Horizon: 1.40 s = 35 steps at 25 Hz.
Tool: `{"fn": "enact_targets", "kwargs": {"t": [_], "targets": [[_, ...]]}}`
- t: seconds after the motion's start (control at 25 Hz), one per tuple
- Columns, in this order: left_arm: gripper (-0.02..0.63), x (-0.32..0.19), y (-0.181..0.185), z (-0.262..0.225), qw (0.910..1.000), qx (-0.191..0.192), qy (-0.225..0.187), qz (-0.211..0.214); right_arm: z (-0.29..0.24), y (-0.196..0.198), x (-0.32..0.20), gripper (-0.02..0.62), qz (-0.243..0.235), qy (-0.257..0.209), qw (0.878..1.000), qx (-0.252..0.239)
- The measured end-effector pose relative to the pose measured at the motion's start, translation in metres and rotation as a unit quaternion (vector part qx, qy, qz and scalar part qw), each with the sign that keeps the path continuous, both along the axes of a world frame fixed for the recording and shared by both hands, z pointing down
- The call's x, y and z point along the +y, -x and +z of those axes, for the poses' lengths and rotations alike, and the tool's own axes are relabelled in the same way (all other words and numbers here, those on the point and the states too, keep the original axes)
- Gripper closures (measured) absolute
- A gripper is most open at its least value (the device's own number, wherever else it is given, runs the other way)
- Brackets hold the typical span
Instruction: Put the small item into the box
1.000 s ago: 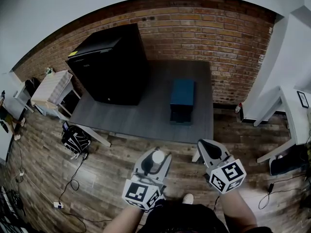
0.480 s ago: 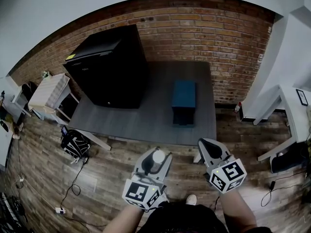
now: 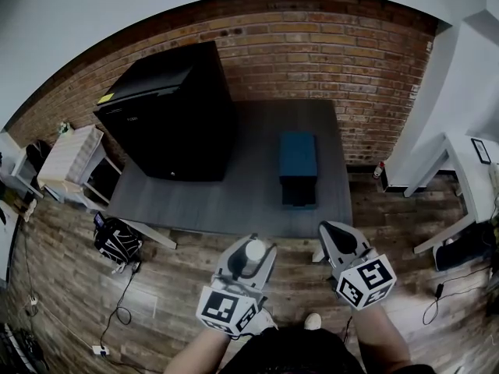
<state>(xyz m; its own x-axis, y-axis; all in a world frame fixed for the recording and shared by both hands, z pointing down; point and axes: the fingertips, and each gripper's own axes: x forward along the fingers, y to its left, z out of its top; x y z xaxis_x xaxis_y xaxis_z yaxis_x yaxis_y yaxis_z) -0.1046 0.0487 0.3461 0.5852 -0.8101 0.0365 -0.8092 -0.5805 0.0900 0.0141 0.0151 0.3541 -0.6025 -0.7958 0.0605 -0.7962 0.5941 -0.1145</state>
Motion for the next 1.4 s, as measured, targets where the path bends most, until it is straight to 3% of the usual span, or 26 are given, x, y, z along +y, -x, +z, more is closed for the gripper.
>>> {"fn": "enact_targets", "kwargs": {"t": [0.76,1.4], "targets": [[0.405,-0.053,0.071,0.024,0.9976,0.013,0.022,0.064,0.017,0.062,-0.041,0.577,0.069,0.023,0.997,0.013],[0.405,-0.069,0.076,0.027,0.9978,0.017,0.025,0.059,0.022,0.067,-0.062,0.577,0.065,0.036,0.997,0.026]]}}
